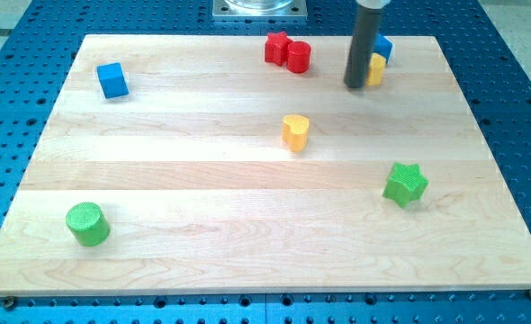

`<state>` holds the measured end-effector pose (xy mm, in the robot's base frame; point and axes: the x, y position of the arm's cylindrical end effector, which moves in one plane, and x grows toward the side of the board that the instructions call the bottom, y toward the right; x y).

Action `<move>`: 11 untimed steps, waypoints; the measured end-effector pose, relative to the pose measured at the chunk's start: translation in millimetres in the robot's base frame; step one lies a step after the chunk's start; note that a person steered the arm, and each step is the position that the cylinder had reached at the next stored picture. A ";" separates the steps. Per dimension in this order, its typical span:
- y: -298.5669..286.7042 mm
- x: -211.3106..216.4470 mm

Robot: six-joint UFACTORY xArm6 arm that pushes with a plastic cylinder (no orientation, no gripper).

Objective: Push the heart to the bottom left of the hexagon

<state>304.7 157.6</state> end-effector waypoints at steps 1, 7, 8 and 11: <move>20.3 1.4; -192.5 127.1; -159.7 92.1; -105.3 128.4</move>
